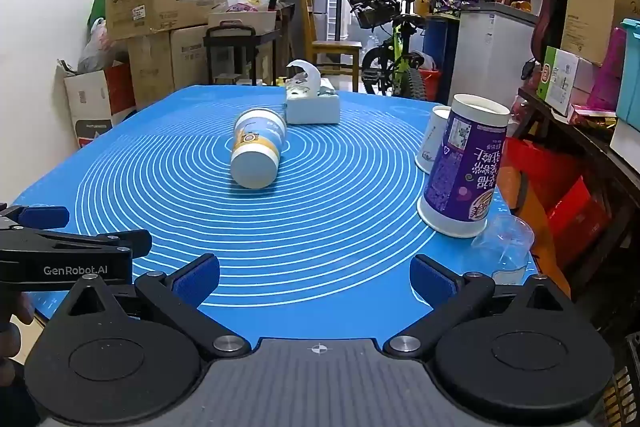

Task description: Flip cup upside down

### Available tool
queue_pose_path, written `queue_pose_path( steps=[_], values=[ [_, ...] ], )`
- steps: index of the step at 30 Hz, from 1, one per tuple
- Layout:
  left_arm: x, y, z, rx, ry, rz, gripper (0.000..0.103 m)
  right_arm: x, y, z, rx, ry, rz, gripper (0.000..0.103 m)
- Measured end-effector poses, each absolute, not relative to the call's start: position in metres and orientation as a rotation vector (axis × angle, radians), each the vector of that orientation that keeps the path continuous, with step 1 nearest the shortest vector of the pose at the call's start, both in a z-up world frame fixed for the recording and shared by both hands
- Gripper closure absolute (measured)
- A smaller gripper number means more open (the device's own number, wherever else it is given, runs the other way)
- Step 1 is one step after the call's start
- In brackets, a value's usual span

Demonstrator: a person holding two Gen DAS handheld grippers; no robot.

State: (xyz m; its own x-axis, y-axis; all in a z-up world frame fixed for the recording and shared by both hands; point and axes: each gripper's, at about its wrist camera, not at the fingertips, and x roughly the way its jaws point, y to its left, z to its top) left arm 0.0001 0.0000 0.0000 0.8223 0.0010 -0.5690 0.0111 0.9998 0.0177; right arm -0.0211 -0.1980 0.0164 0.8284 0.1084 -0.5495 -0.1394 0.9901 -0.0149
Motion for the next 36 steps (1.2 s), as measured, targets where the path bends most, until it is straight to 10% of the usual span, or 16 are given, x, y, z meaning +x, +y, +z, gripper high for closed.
queue_pose_path(
  steps=[36],
  values=[
    [0.0020, -0.0072, -0.0013, 0.030, 0.610, -0.023, 0.005, -0.0161, -0.1981, 0.0136, -0.048, 0.595, 0.139, 0.002]
  ],
)
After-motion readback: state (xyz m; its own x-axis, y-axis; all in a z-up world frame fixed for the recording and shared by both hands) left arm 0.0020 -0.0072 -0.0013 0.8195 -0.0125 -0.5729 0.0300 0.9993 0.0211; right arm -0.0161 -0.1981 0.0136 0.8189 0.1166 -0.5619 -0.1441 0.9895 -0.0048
